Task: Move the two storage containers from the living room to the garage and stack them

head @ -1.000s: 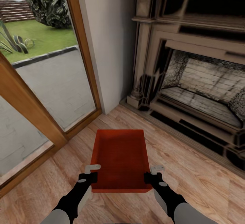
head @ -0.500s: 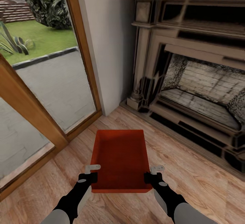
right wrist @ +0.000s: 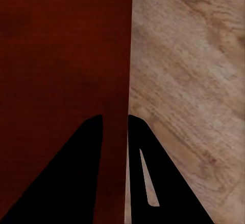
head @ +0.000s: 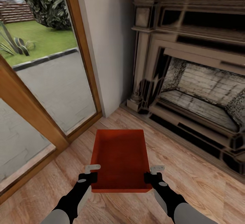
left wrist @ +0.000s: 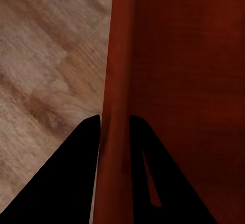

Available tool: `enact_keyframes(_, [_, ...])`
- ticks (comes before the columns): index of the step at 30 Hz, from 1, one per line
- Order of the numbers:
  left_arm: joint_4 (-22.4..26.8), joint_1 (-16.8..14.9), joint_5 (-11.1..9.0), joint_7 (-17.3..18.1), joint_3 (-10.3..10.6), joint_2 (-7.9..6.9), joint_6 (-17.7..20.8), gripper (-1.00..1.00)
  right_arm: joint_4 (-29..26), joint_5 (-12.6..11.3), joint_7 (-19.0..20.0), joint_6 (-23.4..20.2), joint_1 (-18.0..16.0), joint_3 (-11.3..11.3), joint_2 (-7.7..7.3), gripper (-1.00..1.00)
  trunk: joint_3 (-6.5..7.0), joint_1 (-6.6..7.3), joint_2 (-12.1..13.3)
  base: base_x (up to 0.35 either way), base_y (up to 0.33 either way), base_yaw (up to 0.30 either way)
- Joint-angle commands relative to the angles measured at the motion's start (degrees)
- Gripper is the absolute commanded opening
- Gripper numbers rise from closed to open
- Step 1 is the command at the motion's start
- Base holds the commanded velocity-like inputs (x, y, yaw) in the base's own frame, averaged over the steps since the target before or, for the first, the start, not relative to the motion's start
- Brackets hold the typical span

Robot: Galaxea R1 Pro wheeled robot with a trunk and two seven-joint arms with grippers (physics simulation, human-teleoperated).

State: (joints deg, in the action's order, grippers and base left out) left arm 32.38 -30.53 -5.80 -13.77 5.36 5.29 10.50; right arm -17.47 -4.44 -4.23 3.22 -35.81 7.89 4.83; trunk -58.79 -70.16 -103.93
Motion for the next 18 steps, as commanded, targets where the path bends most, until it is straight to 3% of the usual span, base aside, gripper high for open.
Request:
enact_keyframes(1, [0.39, -0.05, 0.88, -0.91, 0.00, -0.11, 0.40, -1.00, 0.33, -0.75, -0.58, 0.26, 0.01, 0.37, -0.05, -1.00, 0.15, 0.23, 0.40, 0.000, 0.000, 0.000])
enact_keyframes(18, [0.67, -0.05, 0.88, -0.91, 0.00, -0.10, 0.36, -1.00, 0.33, -0.73, -0.57, -0.05, 0.00, 0.37, 0.01, -1.00, 3.20, 3.96, 7.22, 0.000, 0.000, 0.000])
